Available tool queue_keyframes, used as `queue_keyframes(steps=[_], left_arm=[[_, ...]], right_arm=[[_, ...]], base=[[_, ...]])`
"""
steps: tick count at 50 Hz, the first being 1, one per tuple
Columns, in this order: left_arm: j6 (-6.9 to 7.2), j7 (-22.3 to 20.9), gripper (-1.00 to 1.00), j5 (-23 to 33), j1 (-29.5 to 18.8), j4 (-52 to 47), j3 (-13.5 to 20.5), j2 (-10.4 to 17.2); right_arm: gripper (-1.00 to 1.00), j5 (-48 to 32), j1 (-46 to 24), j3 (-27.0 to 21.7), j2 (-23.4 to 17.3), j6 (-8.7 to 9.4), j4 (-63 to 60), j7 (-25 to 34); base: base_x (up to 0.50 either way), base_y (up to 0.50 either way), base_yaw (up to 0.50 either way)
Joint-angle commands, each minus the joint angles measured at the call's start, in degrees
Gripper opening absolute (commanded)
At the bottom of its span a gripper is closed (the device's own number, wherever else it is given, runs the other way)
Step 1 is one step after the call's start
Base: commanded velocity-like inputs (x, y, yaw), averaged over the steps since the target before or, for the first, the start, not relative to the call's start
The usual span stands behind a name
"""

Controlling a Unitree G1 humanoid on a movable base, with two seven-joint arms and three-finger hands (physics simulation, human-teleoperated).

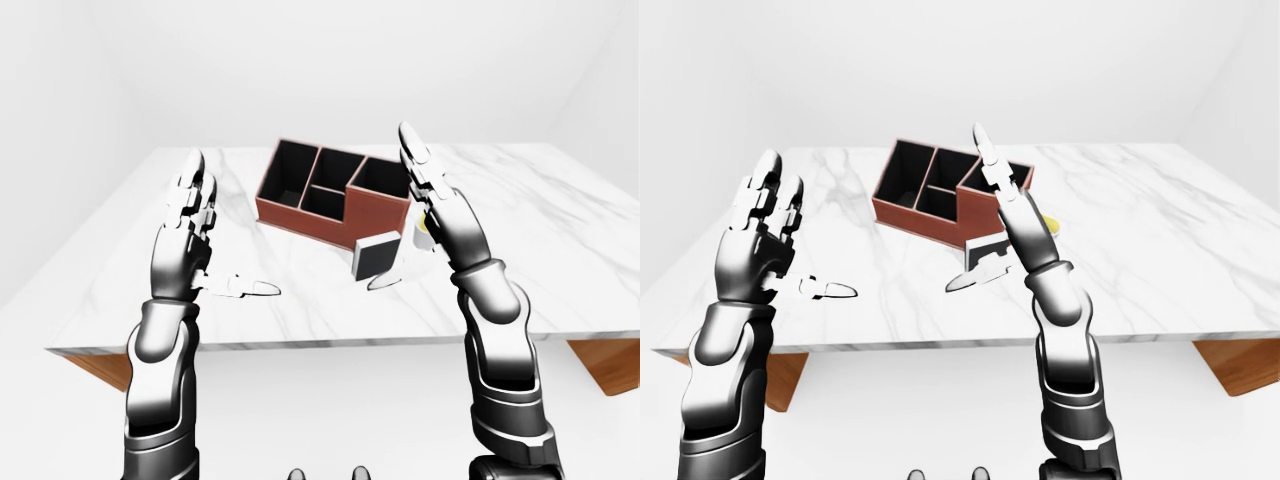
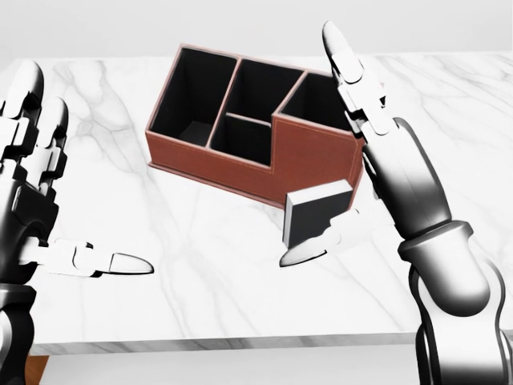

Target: Pick up the book and place it in the right compartment of the caddy.

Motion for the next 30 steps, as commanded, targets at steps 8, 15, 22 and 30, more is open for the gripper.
queue_keyframes(steps=[8,15,22,30], left_arm=[[0.00,-0.17,1.00,0.21,0.39,-0.64,-0.26,-0.20],[0.00,-0.30,1.00,0.39,0.56,-1.25,-0.20,-0.23],[0.00,-0.35,1.00,0.85,0.52,-0.07,-0.59,-0.39],[0.00,-0.44,1.00,1.06,0.30,0.97,-0.61,-0.34]], right_arm=[[1.00,-1.15,0.10,-0.19,-0.24,0.00,0.20,0.82],[1.00,-1.29,-0.15,-0.29,-0.23,0.00,0.17,1.03],[1.00,-1.37,-0.07,-0.30,-0.51,0.00,2.01,0.86],[1.00,-2.08,-0.44,-0.12,-0.41,0.00,2.63,1.00]], base=[[0.25,0.00,0.00],[0.25,0.00,0.00],[0.23,0.00,0.00],[0.21,0.00,0.00]])
